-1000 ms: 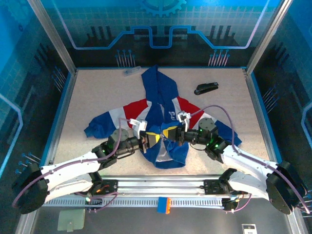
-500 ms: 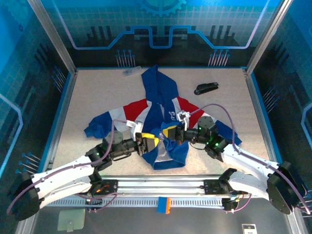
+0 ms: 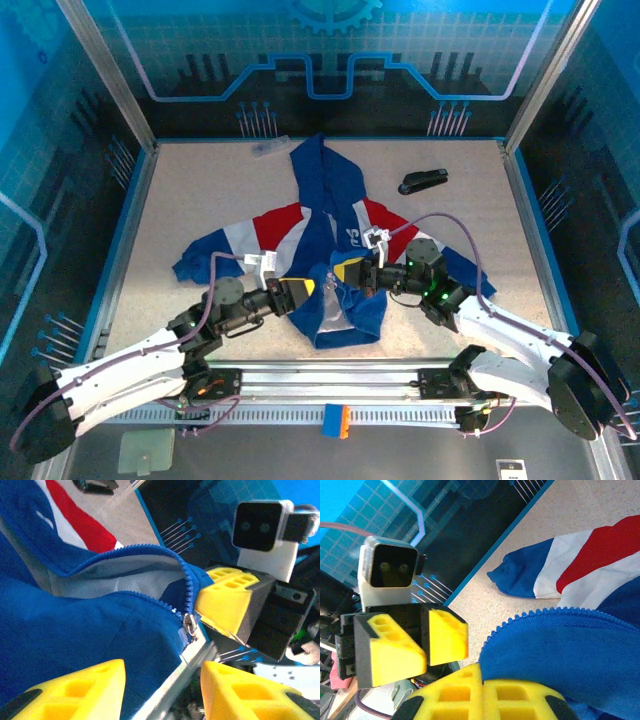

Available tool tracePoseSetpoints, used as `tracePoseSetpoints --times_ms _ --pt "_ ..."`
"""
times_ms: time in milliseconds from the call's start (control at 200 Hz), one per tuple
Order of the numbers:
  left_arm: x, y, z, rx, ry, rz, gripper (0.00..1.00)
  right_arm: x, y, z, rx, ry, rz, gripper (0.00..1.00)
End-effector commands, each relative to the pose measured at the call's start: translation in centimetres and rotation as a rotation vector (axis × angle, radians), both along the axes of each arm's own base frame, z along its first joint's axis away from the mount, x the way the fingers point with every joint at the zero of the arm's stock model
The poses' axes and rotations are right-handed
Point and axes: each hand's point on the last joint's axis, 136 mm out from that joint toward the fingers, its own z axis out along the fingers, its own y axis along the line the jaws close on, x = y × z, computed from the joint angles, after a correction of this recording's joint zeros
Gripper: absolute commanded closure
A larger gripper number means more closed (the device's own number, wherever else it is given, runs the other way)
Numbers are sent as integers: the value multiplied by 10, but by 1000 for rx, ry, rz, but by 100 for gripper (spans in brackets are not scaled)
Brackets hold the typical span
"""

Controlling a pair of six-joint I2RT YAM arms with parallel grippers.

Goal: Zip up the jacket

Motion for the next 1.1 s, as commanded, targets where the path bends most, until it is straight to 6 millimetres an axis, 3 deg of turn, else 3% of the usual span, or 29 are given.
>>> tracePoseSetpoints --times_ms 0,325,830,1096 --pt "2 -9 13 -124 70 -3 57 -1 0 14 36 -35 1 100" --pt "7 -30 23 -200 85 -64 60 -2 -2 15 39 -43 -3 100" --pt "5 -34 32 -231 57 -91 77 -3 -2 13 41 -39 2 100" --pt "4 -39 32 -207 36 -119 100 -2 -2 14 41 -38 -1 100"
